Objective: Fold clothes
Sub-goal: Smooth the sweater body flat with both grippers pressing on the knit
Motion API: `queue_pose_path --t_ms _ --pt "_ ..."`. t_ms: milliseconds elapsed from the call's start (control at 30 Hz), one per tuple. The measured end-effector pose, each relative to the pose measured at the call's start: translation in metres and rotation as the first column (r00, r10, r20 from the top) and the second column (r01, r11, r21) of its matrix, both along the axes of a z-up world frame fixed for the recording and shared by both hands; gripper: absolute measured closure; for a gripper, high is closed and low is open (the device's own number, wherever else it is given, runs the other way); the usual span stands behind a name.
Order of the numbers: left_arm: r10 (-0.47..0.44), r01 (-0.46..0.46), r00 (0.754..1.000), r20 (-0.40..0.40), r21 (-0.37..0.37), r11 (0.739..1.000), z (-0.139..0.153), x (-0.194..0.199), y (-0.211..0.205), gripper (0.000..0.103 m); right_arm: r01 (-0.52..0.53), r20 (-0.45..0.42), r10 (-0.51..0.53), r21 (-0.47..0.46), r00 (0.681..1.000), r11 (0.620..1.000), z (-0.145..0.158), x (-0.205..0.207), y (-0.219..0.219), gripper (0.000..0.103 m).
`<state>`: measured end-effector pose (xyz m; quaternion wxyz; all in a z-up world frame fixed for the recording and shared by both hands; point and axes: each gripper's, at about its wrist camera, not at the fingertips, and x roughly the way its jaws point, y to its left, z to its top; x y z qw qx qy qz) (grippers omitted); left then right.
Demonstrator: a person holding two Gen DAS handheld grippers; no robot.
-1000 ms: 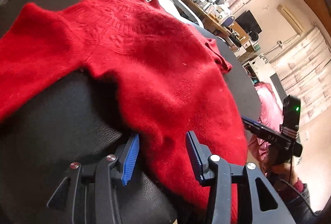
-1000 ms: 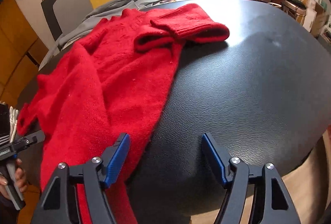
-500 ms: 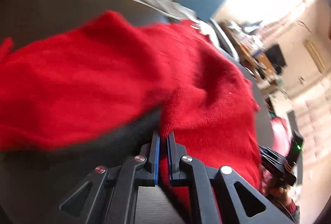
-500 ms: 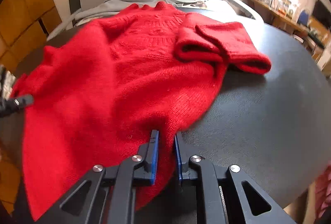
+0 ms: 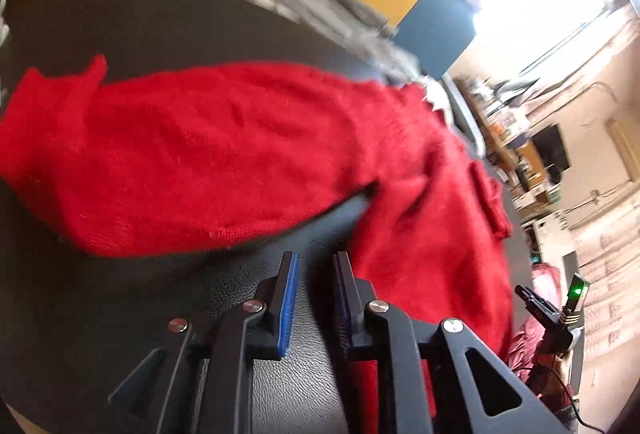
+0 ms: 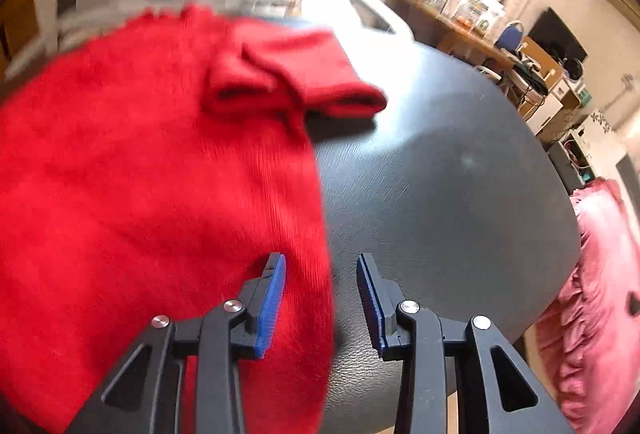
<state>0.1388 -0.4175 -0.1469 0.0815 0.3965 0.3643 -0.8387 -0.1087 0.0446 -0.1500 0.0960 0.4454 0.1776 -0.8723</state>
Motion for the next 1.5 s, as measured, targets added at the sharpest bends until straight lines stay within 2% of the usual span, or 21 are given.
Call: queue_pose_path --t_ms 67,133,200,300,400,433,500,567,700,800,867,1000,1067,1300,1400,1467,1500 --pt "0.035 -0.036 0.999 -0.009 -0.054 0.998 0.011 0.007 -0.007 0.083 -0.019 -0.037 0.017 -0.055 0.999 0.998 0.016 0.007 0.003 0.062" --pt "0.081 -0.081 0.997 -0.002 -0.124 0.989 0.022 0.012 -0.017 0.083 -0.042 -0.045 0.036 -0.124 0.998 0.991 0.024 0.017 -0.003 0.043" --pt "0.088 -0.089 0.996 -0.016 -0.156 0.984 0.033 0.010 -0.027 0.082 -0.087 -0.030 0.083 -0.180 0.996 0.980 0.028 0.027 -0.016 0.043" --pt "0.035 -0.037 0.999 -0.012 -0.236 0.971 0.047 -0.007 -0.032 0.078 -0.184 -0.004 0.188 -0.216 0.982 0.959 0.027 0.036 -0.050 0.043" --pt "-0.021 0.036 0.999 0.049 -0.338 0.941 0.051 -0.036 -0.030 0.078 -0.265 0.009 0.273 -0.209 0.962 0.941 0.022 0.045 -0.086 0.041" --pt "-0.079 0.099 0.994 0.072 -0.352 0.931 0.048 -0.050 -0.025 0.077 -0.290 0.012 0.299 -0.201 0.954 0.936 0.020 0.048 -0.099 0.039" --pt "-0.105 0.137 0.989 0.101 -0.387 0.912 0.044 -0.073 -0.024 0.077 -0.334 0.027 0.346 -0.199 0.938 0.921 0.016 0.047 -0.122 0.039" --pt "-0.129 0.172 0.982 0.135 -0.380 0.909 0.032 -0.095 -0.026 0.077 -0.364 0.034 0.377 -0.199 0.925 0.910 0.014 0.044 -0.140 0.038" --pt "-0.167 0.211 0.973 0.160 -0.310 0.927 0.007 -0.133 -0.036 0.077 -0.391 0.018 0.402 -0.201 0.915 0.898 0.020 0.031 -0.166 0.038" --pt "-0.150 0.215 0.958 0.245 -0.265 0.940 -0.021 -0.149 -0.045 0.078 -0.375 0.022 0.388 -0.210 0.921 0.903 0.020 0.010 -0.173 0.035" --pt "-0.137 0.198 0.964 0.227 -0.269 0.942 -0.025 -0.148 -0.052 0.078 -0.356 0.043 0.373 -0.211 0.927 0.910 0.013 -0.003 -0.177 0.035" --pt "-0.044 0.141 0.962 0.269 -0.353 0.925 -0.026 -0.139 -0.074 0.078 -0.319 0.115 0.345 -0.198 0.932 0.927 -0.012 -0.026 -0.184 0.035" --pt "-0.018 0.115 0.964 0.264 -0.357 0.927 -0.027 -0.134 -0.088 0.078 -0.300 0.150 0.330 -0.191 0.932 0.935 -0.024 -0.037 -0.188 0.034" --pt "0.068 0.049 0.962 0.263 -0.415 0.908 -0.029 -0.122 -0.122 0.078 -0.346 0.119 0.381 -0.239 0.917 0.907 -0.029 -0.030 -0.213 0.020" --pt "0.109 0.018 0.958 0.265 -0.435 0.900 -0.029 -0.125 -0.138 0.078 -0.376 0.109 0.403 -0.205 0.909 0.904 -0.034 -0.022 -0.236 0.011" --pt "0.140 -0.008 0.953 0.269 -0.440 0.898 -0.029 -0.126 -0.150 0.078 -0.400 0.096 0.417 -0.156 0.904 0.903 -0.037 -0.015 -0.250 0.011" --pt "0.153 -0.018 0.949 0.276 -0.437 0.899 -0.027 -0.128 -0.152 0.078 -0.392 0.095 0.412 -0.175 0.906 0.903 -0.036 -0.015 -0.252 0.011"
